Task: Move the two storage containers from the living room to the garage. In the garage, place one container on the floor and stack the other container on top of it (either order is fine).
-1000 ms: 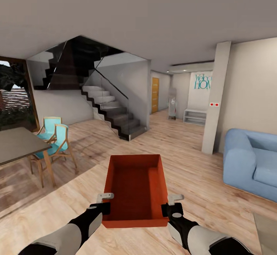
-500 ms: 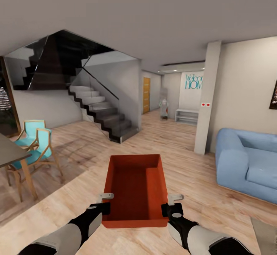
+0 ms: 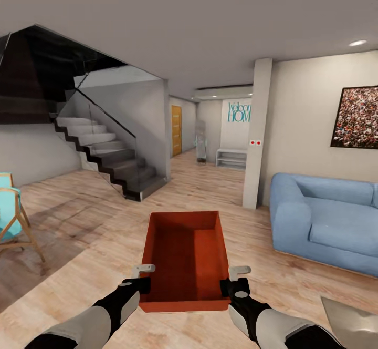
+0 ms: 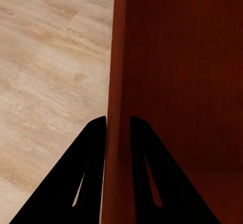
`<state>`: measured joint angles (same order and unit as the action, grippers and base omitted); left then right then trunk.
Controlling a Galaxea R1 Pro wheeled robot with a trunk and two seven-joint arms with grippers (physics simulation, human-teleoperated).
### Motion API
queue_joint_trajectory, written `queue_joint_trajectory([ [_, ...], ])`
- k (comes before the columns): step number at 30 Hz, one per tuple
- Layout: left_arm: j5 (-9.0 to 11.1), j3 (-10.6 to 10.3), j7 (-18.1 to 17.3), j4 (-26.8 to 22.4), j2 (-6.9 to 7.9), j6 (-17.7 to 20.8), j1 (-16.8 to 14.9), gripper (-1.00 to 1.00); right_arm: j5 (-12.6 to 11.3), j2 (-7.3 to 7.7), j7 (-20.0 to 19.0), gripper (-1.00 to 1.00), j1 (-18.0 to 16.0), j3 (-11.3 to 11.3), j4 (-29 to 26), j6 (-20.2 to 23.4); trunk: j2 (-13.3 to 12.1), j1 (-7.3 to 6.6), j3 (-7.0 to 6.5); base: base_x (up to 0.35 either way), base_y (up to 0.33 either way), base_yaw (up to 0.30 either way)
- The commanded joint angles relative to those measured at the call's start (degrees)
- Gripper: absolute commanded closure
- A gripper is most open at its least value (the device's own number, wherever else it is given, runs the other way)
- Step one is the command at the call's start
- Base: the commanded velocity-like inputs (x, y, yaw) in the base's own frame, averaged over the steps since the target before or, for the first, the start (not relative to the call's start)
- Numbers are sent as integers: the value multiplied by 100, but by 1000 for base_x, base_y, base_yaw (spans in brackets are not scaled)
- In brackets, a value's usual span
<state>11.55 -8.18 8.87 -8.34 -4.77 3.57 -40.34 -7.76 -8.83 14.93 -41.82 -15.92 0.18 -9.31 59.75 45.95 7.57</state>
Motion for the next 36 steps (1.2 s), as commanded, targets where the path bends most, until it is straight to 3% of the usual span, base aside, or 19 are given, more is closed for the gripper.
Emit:
queue_joint_trajectory([
  [1,-83,335,80,-36,362,-6,-7,100,-23,-4,-54,100,-2,248,9,0,5,4,8,324,0,-285],
  [8,-83,339,80,-36,363,-6,-7,100,-20,-4,-60,100,-2,248,9,0,5,4,8,324,0,-119],
  [36,-83,338,80,-36,412,-6,-6,100,-10,-1,-53,100,-2,248,9,0,5,4,8,324,0,-1],
])
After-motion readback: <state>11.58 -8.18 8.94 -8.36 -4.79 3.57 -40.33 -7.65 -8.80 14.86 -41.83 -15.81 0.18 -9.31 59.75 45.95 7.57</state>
